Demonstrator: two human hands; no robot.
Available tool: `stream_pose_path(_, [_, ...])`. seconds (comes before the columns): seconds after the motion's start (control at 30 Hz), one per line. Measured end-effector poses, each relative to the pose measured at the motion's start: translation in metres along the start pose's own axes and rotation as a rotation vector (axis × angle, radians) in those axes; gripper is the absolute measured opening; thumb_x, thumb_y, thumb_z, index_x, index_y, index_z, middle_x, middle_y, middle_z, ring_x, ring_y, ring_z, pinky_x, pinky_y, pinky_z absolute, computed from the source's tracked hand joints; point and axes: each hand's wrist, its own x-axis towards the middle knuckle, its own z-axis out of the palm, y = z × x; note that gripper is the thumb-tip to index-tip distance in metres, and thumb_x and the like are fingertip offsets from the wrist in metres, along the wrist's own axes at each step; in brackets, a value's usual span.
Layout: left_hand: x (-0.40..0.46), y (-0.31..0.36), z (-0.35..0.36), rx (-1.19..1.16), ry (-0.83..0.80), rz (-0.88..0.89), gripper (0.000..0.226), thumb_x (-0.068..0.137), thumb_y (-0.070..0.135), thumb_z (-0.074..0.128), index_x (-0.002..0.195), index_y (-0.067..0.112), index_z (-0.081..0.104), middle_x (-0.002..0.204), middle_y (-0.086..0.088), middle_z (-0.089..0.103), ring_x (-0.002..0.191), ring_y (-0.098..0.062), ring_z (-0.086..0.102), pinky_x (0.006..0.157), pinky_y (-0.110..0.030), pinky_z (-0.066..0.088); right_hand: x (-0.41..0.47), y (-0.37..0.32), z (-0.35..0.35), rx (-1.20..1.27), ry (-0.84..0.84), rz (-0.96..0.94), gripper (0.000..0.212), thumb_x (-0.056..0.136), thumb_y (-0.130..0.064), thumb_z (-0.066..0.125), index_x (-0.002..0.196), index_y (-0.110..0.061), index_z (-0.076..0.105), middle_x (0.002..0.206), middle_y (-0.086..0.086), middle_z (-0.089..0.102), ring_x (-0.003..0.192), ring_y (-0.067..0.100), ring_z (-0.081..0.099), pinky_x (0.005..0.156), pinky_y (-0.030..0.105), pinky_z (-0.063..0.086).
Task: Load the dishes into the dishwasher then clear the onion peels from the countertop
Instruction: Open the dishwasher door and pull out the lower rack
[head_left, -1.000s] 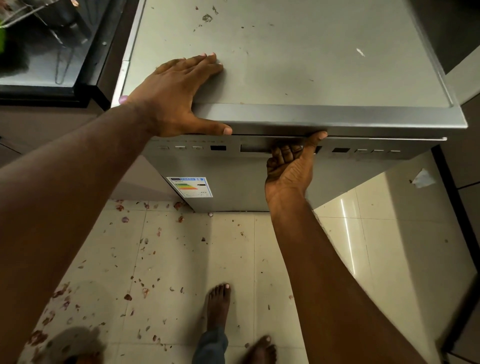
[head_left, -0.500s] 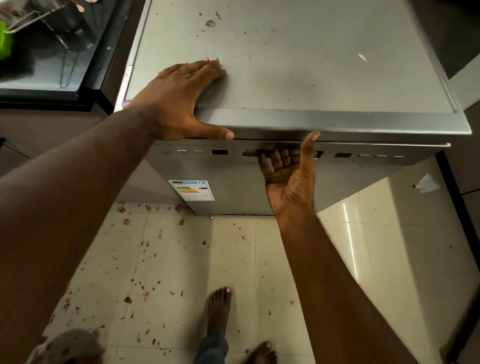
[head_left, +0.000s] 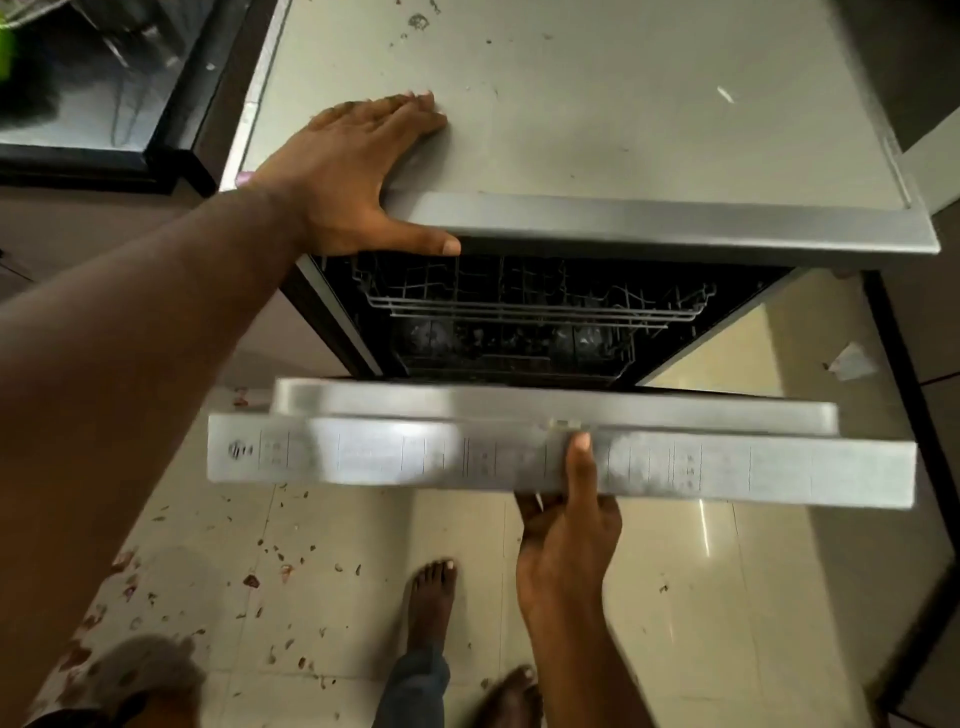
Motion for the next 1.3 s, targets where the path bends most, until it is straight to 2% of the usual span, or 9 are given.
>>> stream_pose_path(0.17, [-0.007, 0.01, 0.003, 0.047, 0.063, -0.002, 0.115, 0.074, 0.093, 0.049, 0.161, 0.023, 0.019, 0.167, -0.009, 0.028, 0.15, -0.035, 0.032, 0.124, -0.054, 0.027, -0.029, 0.032, -0.066, -0.048, 0.115, 0.074, 0.051, 0.081, -0.038, 0.074, 0.129, -0.025, 0.062, 0.125, 0.011, 0.074, 0.113, 0.031, 0.072, 0.093, 0.053, 0.06])
stream_pose_path(0.33, [-0.028, 0.027, 0.016, 0.027, 0.067, -0.104, 0.092, 0.084, 0.091, 0.041, 0.148, 0.026, 0.034, 0.143, -0.019, 0.051, 0.125, -0.043, 0.051, 0.101, -0.06, 0.047, -0.042, 0.036, -0.102, -0.214, 0.189, -0.015, 0.1, 0.064, -0.05, 0.092, 0.146, -0.024, 0.042, 0.138, 0.001, 0.064, 0.126, 0.023, 0.065, 0.101, 0.043, 0.058])
stream_pose_path(0.5, [-0.085, 0.101, 0.051, -0.072, 0.152, -0.162, 0.087, 0.101, 0.075, 0.024, 0.166, 0.019, 0.008, 0.173, -0.012, 0.005, 0.16, -0.031, 0.004, 0.129, -0.052, 0.007, -0.038, -0.016, -0.12, -0.681, 0.389, -0.656, 0.095, 0.078, -0.036, 0.087, 0.149, -0.017, 0.028, 0.156, 0.008, 0.03, 0.144, 0.022, 0.039, 0.121, 0.046, 0.037])
stream_pose_path(0.63, [-0.15, 0.151, 0.111, -0.32, -0.271, -0.095, 0.085, 0.098, 0.081, 0.015, 0.165, 0.029, 0.011, 0.174, -0.004, 0.0, 0.161, -0.023, 0.0, 0.128, -0.053, 0.015, -0.017, -0.071, -0.107, -1.068, 0.039, -1.047, 0.063, 0.093, -0.01, 0.073, 0.145, 0.001, 0.041, 0.157, 0.022, 0.035, 0.149, 0.032, 0.034, 0.124, 0.042, 0.03])
stream_pose_path(0.73, [-0.17, 0.172, 0.136, -0.17, -0.466, -0.188, 0.096, 0.084, 0.093, -0.002, 0.13, 0.036, 0.059, 0.124, -0.007, 0.068, 0.113, -0.032, 0.065, 0.095, -0.049, 0.055, 0.013, -0.081, -0.082, -1.633, -0.243, -0.787, 0.049, 0.103, -0.048, 0.057, 0.143, -0.021, 0.053, 0.159, 0.005, 0.043, 0.151, 0.023, 0.033, 0.124, 0.045, 0.028])
stream_pose_path(0.83, [-0.181, 0.182, 0.146, -0.14, -0.439, -0.187, 0.094, 0.085, 0.091, -0.006, 0.118, 0.04, 0.065, 0.098, -0.001, 0.073, 0.09, -0.027, 0.069, 0.079, -0.041, 0.055, 0.025, -0.057, -0.07, -2.112, -0.362, -0.643, 0.056, 0.105, -0.064, 0.033, 0.123, -0.024, 0.067, 0.131, 0.008, 0.067, 0.125, 0.03, 0.061, 0.101, 0.044, 0.045])
stream_pose_path(0.97, [-0.21, 0.19, 0.171, -0.228, -0.533, -0.186, 0.094, 0.083, 0.092, -0.009, 0.107, 0.037, 0.063, 0.086, 0.006, 0.067, 0.078, -0.014, 0.066, 0.08, -0.039, 0.059, 0.017, -0.04, -0.09, -2.206, -0.455, -0.588, 0.065, 0.106, -0.065, 0.022, 0.088, -0.025, 0.07, 0.075, -0.002, 0.065, 0.077, 0.025, 0.068, 0.07, 0.034, 0.041])
stream_pose_path(1.13, [-0.258, 0.207, 0.211, -0.328, -0.646, -0.168, 0.083, 0.09, 0.087, 0.002, 0.134, 0.036, 0.051, 0.129, 0.004, 0.065, 0.11, -0.015, 0.064, 0.098, -0.041, 0.053, 0.017, -0.004, -0.146, -2.214, -0.565, -0.424, 0.06, 0.104, -0.066, 0.02, 0.099, -0.03, 0.067, 0.091, -0.007, 0.07, 0.086, 0.017, 0.068, 0.078, 0.035, 0.053])
stream_pose_path(1.3, [-0.308, 0.228, 0.264, -0.387, -0.857, -0.181, 0.075, 0.103, 0.069, 0.017, 0.165, 0.026, 0.015, 0.173, 0.0, 0.013, 0.159, -0.018, 0.014, 0.127, -0.041, 0.012, 0.017, 0.034, -0.201, -2.247, -0.694, -0.035, 0.082, 0.095, -0.074, 0.005, 0.154, -0.029, 0.041, 0.161, -0.001, 0.043, 0.146, 0.022, 0.042, 0.117, 0.045, 0.034])
